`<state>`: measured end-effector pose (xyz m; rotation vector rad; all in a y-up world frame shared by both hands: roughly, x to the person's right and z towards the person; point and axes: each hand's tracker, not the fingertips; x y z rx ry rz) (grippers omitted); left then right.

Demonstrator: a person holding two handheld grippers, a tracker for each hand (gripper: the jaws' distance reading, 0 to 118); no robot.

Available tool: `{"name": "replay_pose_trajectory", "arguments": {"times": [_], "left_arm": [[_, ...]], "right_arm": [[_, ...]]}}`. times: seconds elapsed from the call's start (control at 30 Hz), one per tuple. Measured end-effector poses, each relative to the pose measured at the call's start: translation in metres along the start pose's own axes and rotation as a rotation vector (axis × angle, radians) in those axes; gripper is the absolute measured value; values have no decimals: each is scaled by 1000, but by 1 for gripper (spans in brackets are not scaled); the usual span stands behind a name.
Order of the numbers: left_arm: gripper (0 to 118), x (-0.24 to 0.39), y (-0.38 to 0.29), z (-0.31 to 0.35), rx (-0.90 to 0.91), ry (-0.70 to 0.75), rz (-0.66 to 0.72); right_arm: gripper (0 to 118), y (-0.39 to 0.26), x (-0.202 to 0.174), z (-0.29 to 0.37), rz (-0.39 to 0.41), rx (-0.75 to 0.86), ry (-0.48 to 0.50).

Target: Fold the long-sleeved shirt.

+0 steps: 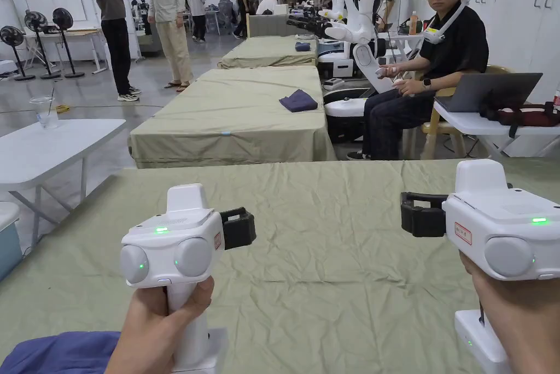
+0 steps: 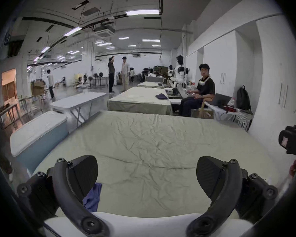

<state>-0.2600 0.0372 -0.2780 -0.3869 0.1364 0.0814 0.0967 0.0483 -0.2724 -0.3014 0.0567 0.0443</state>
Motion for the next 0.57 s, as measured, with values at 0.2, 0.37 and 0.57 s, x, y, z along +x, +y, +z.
{"name": "replay_pose_trajectory", "arguments": {"times": [0.2, 0.37, 0.57], "left_arm": [[114, -3, -7, 5, 31, 34, -74], [113, -12, -7, 5, 8, -63, 38], [113, -18, -5, 8, 63, -5, 23]], "right_arm": [[118, -3, 3, -8, -3, -19, 16], [118, 0, 2, -11, 9, -2, 18], [118, 2, 0, -10, 42, 7, 11]]}}
